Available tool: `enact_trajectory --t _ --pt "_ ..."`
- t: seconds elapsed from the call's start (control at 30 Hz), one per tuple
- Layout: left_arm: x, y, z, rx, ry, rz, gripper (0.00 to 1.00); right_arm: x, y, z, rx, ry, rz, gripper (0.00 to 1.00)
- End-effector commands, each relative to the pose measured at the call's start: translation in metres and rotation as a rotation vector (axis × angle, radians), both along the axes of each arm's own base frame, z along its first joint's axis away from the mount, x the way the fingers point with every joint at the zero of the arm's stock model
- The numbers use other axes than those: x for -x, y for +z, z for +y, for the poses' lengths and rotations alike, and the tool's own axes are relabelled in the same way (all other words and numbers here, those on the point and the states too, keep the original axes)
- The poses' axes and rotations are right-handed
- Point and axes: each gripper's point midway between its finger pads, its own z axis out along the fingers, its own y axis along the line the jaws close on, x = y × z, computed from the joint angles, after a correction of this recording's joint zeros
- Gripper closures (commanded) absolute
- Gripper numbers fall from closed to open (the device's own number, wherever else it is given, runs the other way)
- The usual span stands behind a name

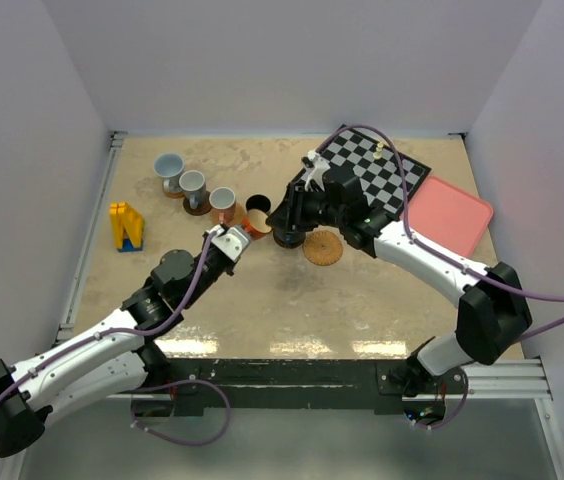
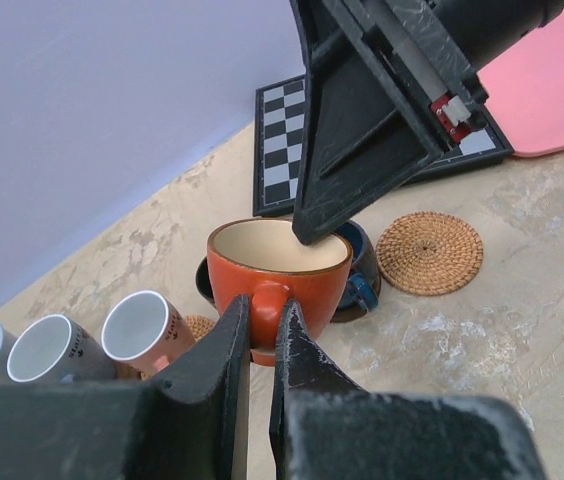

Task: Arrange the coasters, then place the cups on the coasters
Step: Place the cup on the coaster.

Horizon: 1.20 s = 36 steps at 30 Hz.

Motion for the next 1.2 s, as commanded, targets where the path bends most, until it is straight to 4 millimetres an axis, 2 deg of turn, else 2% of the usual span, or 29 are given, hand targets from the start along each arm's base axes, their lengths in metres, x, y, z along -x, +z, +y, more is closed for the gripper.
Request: enact_trajectory --t 0.0,0.23,0.27,0.4,0.47,0.5,0.53,0.57,0.63,0.67,0.77,0.87,0.97,1.17 --pt "-0.002 0.025 -0.001 0.054 0.005 -0.084 1.00 0.005 0.013 0.018 -0.063 0.070 -0.027 0.54" --pt "0.001 0.016 -0.008 0.022 -0.026 -0.080 1.00 0.013 0.012 0.029 -0.084 0.150 -0.023 0.57" --pt "0.002 0.015 -0.008 0.019 -0.027 -0.082 1.00 0.014 0.011 0.031 -0.087 0.158 -0.021 0.60" --pt "0.003 0.011 -0.011 -0.002 -0.037 -0.079 1.00 0.016 0.013 0.032 -0.094 0.174 -0.025 0.80" --pt "0.003 0.009 -0.013 -0.004 -0.043 -0.072 1.00 0.012 0.013 0.030 -0.081 0.155 -0.040 1.00" --pt "0.004 0.009 -0.015 -0.003 -0.053 -0.060 1.00 0.010 0.013 0.027 -0.070 0.140 -0.050 1.00" --pt "0.004 0.005 -0.019 -0.012 -0.064 -0.037 0.94 0.007 0.014 0.025 -0.059 0.121 -0.060 1.00" --pt "0.004 0.004 -0.022 -0.013 -0.075 -0.022 0.72 0.001 0.017 0.020 -0.040 0.089 -0.085 1.00" --pt "0.006 0.006 -0.026 0.001 -0.093 0.000 0.05 -0.012 0.035 0.010 -0.005 0.034 -0.179 1.00" --pt "0.008 0.005 -0.029 0.005 -0.106 0.017 0.00 -0.018 0.040 0.002 0.025 0.002 -0.205 1.00" --pt "0.018 0.012 -0.036 0.031 -0.170 0.035 0.00 -0.044 0.056 -0.036 0.102 -0.081 -0.298 1.00" --pt "0.028 0.021 -0.039 0.065 -0.222 0.051 0.00 -0.069 0.057 -0.083 0.177 -0.116 -0.356 1.00" --pt "0.034 0.033 -0.038 0.122 -0.284 0.072 0.00 -0.082 0.038 -0.110 0.326 -0.083 -0.399 1.00" --pt "0.007 0.033 -0.012 0.223 -0.361 0.187 0.00 -0.092 -0.022 -0.142 0.570 0.039 -0.398 1.00"
